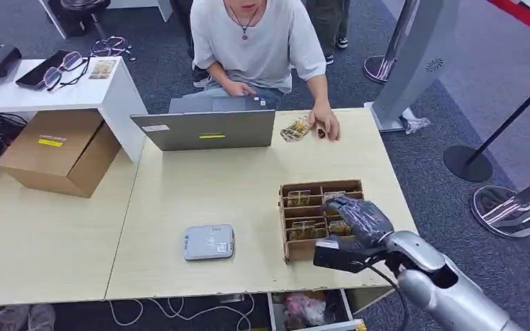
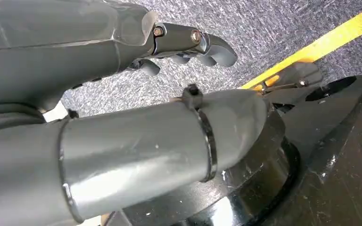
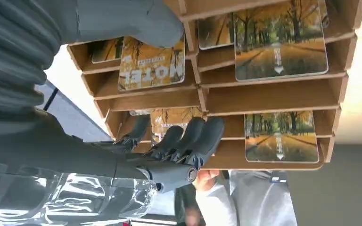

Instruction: Pass the card to the sensor for recognition and then transmit it.

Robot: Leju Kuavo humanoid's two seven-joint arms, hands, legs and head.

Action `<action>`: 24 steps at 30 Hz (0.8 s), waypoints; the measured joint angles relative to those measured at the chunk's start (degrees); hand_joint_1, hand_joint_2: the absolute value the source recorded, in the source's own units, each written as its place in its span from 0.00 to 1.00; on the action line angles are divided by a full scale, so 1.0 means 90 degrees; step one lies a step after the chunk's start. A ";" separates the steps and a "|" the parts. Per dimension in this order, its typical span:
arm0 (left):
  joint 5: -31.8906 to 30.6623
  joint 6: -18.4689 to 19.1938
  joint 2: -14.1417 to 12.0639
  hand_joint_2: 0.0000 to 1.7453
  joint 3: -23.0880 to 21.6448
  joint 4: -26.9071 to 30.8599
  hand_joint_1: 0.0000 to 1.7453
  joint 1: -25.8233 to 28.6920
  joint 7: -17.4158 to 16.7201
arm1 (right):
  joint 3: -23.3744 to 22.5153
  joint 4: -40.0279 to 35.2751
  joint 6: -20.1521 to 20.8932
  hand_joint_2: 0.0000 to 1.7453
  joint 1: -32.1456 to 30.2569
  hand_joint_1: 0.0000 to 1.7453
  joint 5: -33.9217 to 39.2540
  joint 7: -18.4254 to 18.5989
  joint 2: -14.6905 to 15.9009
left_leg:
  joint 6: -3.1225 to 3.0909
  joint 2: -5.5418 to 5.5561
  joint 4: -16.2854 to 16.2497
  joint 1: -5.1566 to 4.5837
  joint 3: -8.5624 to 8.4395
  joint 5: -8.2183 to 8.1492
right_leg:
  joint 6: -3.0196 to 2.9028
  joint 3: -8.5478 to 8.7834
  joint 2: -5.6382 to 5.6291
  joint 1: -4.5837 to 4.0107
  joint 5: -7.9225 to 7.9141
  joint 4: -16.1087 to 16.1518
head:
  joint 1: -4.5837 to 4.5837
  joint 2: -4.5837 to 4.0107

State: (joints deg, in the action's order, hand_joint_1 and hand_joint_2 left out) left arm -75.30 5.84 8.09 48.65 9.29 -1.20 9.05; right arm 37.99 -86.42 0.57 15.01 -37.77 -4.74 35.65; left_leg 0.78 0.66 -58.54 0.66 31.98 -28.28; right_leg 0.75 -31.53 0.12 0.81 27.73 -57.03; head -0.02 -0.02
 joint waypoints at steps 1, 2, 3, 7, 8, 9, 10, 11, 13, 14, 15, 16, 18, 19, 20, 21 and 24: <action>0.0000 0.0000 0.0000 0.00 0.0000 0.0000 0.00 0.0000 0.0000 | -0.0007 0.0010 0.0000 1.00 0.0005 0.38 0.0007 -0.0005 0.0000 | 0.0000 0.0000 0.0000 0.0000 0.0000 0.0000 | 0.0000 0.0000 0.0000 0.0000 0.0000 0.0000 | 0.0000 0.0000; -0.0002 0.0000 0.0000 0.00 0.0000 0.0000 0.00 0.0000 -0.0002 | -0.0017 0.0012 0.0000 1.00 0.0005 0.38 0.0024 -0.0007 0.0000 | 0.0000 0.0000 0.0000 0.0000 0.0000 0.0000 | 0.0000 0.0000 0.0000 0.0000 0.0000 0.0000 | 0.0000 0.0000; -0.0005 0.0000 0.0000 0.00 0.0000 0.0000 0.00 0.0000 -0.0005 | -0.0022 0.0012 0.0000 1.00 0.0007 0.39 0.0049 -0.0010 0.0002 | 0.0000 0.0000 0.0000 0.0000 0.0000 0.0000 | 0.0000 0.0000 0.0000 0.0000 0.0000 0.0000 | 0.0000 0.0000; -0.0007 0.0000 0.0000 0.00 0.0000 0.0000 0.00 -0.0001 -0.0017 | -0.0022 0.0022 0.0000 1.00 0.0017 0.41 0.0075 -0.0017 0.0002 | 0.0000 0.0000 0.0000 0.0000 0.0000 0.0000 | 0.0000 0.0000 0.0000 0.0000 0.0000 0.0000 | 0.0000 0.0000; -0.0017 0.0000 0.0000 0.00 0.0000 0.0000 0.00 -0.0001 -0.0017 | -0.0022 0.0029 0.0000 1.00 0.0023 0.41 0.0085 -0.0019 0.0002 | 0.0000 0.0000 0.0000 0.0000 0.0000 0.0000 | 0.0000 0.0000 0.0000 0.0000 0.0000 0.0000 | 0.0000 0.0000; -0.0017 0.0000 0.0000 0.00 0.0000 0.0000 0.00 -0.0001 -0.0017 | -0.0022 0.0036 -0.0002 1.00 0.0030 0.41 0.0090 -0.0019 0.0002 | 0.0000 0.0000 0.0000 0.0000 0.0000 0.0000 | 0.0000 0.0000 0.0000 0.0000 0.0000 0.0000 | 0.0000 0.0000; -0.0017 0.0000 0.0002 0.00 0.0000 0.0000 0.00 -0.0001 -0.0017 | -0.0022 0.0044 -0.0010 1.00 0.0035 0.40 0.0114 -0.0019 0.0002 | 0.0000 0.0000 0.0000 0.0000 0.0000 0.0000 | 0.0000 0.0000 0.0000 0.0000 0.0000 0.0000 | 0.0000 0.0000; -0.0015 -0.0002 0.0000 0.00 0.0000 0.0000 0.00 -0.0001 -0.0019 | -0.0022 0.0053 -0.0017 1.00 0.0038 0.40 0.0121 -0.0019 0.0002 | 0.0000 0.0000 0.0000 0.0000 0.0000 0.0000 | 0.0000 0.0000 0.0000 0.0000 0.0000 0.0000 | 0.0000 0.0000; -0.0015 -0.0002 0.0002 0.00 0.0000 0.0000 0.00 -0.0001 -0.0019 | -0.0022 0.0068 -0.0029 1.00 0.0046 0.40 0.0136 -0.0019 0.0002 | 0.0000 0.0000 0.0000 0.0000 0.0000 0.0000 | 0.0000 0.0000 0.0000 0.0000 0.0000 0.0000 | 0.0000 0.0000; -0.0015 -0.0002 0.0000 0.00 0.0000 0.0000 0.00 -0.0001 -0.0019 | -0.0022 0.0075 -0.0039 1.00 0.0055 0.39 0.0153 -0.0019 0.0002 | 0.0000 0.0000 0.0000 0.0000 0.0000 0.0000 | 0.0000 0.0000 0.0000 0.0000 0.0000 0.0000 | 0.0000 0.0000; -0.0015 -0.0002 0.0002 0.00 0.0000 0.0000 0.00 -0.0001 -0.0022 | -0.0022 0.0083 -0.0049 1.00 0.0064 0.39 0.0163 -0.0019 0.0002 | 0.0000 0.0000 0.0000 0.0000 -0.0001 0.0000 | 0.0000 0.0000 0.0000 0.0000 0.0000 0.0000 | 0.0000 0.0000; -0.0012 -0.0002 0.0002 0.00 0.0000 0.0000 0.00 -0.0003 -0.0036 | -0.0024 0.0087 -0.0053 1.00 0.0069 0.38 0.0182 -0.0017 0.0007 | 0.0000 0.0000 0.0000 0.0000 -0.0001 0.0000 | 0.0000 0.0000 0.0000 0.0000 0.0000 0.0000 | 0.0000 0.0000; 0.0000 -0.0002 0.0000 0.00 0.0000 0.0000 0.00 -0.0003 -0.0056 | -0.0027 0.0107 -0.0056 1.00 0.0074 0.36 0.0199 -0.0017 0.0017 | 0.0000 0.0000 0.0000 0.0000 -0.0001 0.0000 | 0.0000 0.0000 0.0000 0.0000 0.0000 0.0000 | 0.0000 0.0000; 0.0000 -0.0002 0.0002 0.00 0.0000 0.0000 0.00 -0.0002 -0.0063 | -0.0029 0.0112 -0.0058 1.00 0.0074 0.36 0.0213 -0.0015 0.0034 | 0.0000 0.0000 0.0000 0.0000 -0.0001 0.0000 | 0.0000 0.0000 0.0000 0.0000 0.0000 0.0000 | 0.0000 0.0000; 0.0000 -0.0002 0.0002 0.00 0.0000 0.0000 0.00 -0.0003 -0.0068 | -0.0029 0.0114 -0.0061 1.00 0.0074 0.38 0.0241 -0.0012 0.0046 | 0.0000 0.0000 0.0000 0.0000 -0.0001 0.0000 | 0.0000 0.0000 0.0000 0.0000 0.0000 0.0000 | 0.0000 0.0000; 0.0000 0.0000 0.0002 0.00 0.0000 0.0000 0.00 -0.0003 -0.0068 | -0.0029 0.0117 -0.0066 1.00 0.0074 0.38 0.0262 -0.0007 0.0073 | 0.0000 0.0000 0.0000 0.0000 -0.0001 0.0000 | 0.0000 0.0000 0.0000 0.0000 0.0000 0.0000 | 0.0002 0.0000; 0.0000 0.0000 0.0002 0.00 0.0000 0.0000 0.00 -0.0004 -0.0068 | -0.0034 0.0117 -0.0073 1.00 0.0073 0.38 0.0289 -0.0007 0.0129 | 0.0000 0.0000 0.0000 0.0000 -0.0001 0.0000 | 0.0000 0.0000 0.0000 0.0000 0.0000 0.0000 | 0.0000 0.0000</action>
State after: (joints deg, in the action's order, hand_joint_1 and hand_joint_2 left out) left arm -75.30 5.84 8.11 48.65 9.29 -1.23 8.44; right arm 37.68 -85.37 -0.09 15.67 -35.17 -4.81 36.81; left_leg 0.78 0.66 -58.54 0.66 31.97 -28.28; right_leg 0.75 -31.53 0.12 0.81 27.73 -57.03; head -0.02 -0.02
